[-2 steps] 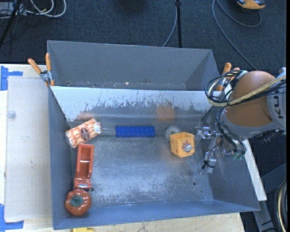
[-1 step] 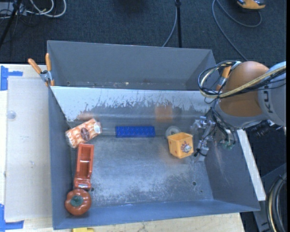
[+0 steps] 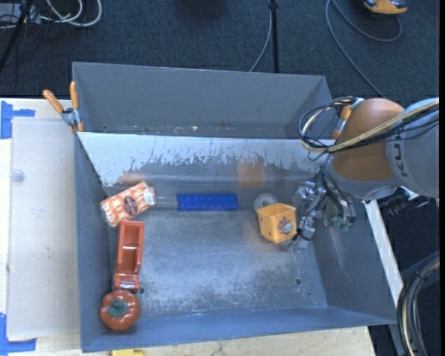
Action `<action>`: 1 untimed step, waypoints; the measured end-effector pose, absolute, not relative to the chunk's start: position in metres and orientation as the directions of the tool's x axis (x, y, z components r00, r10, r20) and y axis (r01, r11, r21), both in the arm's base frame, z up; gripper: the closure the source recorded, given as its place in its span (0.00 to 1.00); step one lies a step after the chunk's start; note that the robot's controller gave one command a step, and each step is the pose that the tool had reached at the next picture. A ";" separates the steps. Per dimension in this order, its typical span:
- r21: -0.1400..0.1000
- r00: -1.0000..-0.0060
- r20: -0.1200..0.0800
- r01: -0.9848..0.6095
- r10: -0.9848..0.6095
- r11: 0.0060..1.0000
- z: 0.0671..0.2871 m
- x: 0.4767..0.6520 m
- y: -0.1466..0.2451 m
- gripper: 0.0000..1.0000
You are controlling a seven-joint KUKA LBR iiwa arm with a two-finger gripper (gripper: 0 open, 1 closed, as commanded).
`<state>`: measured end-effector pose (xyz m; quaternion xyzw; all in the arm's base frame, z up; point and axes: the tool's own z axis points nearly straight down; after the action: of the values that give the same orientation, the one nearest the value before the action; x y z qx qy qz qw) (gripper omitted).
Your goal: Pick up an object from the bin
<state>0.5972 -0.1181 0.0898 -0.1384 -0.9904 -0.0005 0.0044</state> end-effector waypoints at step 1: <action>0.000 -1.000 0.005 0.024 0.024 1.000 0.084 0.601 -0.108 0.00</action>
Offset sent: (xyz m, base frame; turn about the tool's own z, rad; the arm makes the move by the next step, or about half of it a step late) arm 0.0056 0.0373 -0.0198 -0.1930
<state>0.6010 -0.1081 0.0841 -0.0122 -0.9999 0.0001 0.0023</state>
